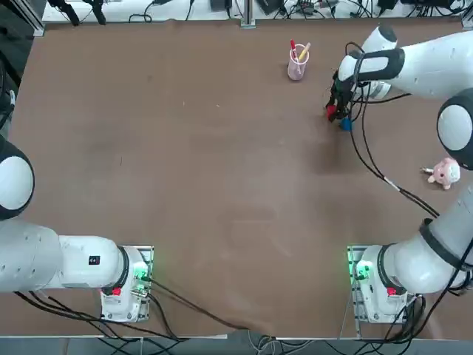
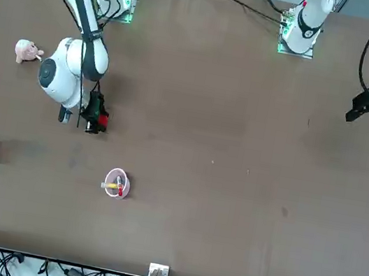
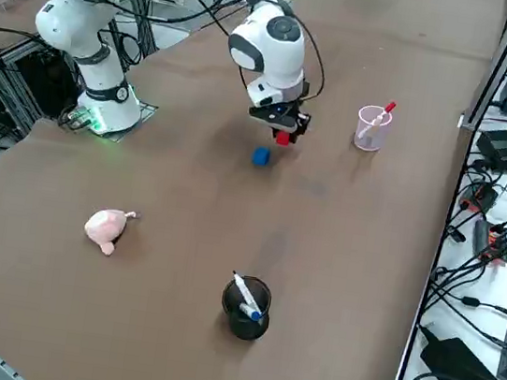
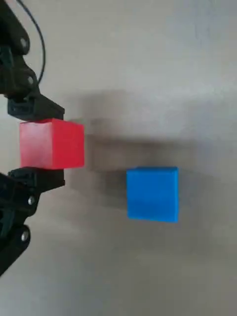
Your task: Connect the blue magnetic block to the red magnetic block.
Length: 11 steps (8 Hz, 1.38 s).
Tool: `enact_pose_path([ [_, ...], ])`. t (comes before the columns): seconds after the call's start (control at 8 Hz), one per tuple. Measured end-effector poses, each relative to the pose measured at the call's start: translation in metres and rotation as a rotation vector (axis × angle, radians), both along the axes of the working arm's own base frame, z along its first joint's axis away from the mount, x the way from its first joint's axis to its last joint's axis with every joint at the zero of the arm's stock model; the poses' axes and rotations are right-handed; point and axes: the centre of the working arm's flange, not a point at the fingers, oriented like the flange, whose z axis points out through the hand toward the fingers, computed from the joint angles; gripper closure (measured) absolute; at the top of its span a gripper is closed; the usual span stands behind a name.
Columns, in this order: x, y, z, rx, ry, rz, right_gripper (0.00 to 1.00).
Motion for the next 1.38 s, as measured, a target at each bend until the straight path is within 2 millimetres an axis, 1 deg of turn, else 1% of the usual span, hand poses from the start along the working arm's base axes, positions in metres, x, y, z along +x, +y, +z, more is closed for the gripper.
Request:
enact_pose_path([
  [0.5,-0.01,-0.015,-0.012,-0.008,0.01,-0.001,0.52],
  [0.75,-0.017,-0.017,-0.018,-0.015,0.013,-0.002,0.52],
  [1.12,-0.019,-0.018,-0.019,-0.015,0.013,-0.005,0.52],
  [1.38,-0.019,-0.023,-0.019,-0.013,0.014,-0.017,0.52],
])
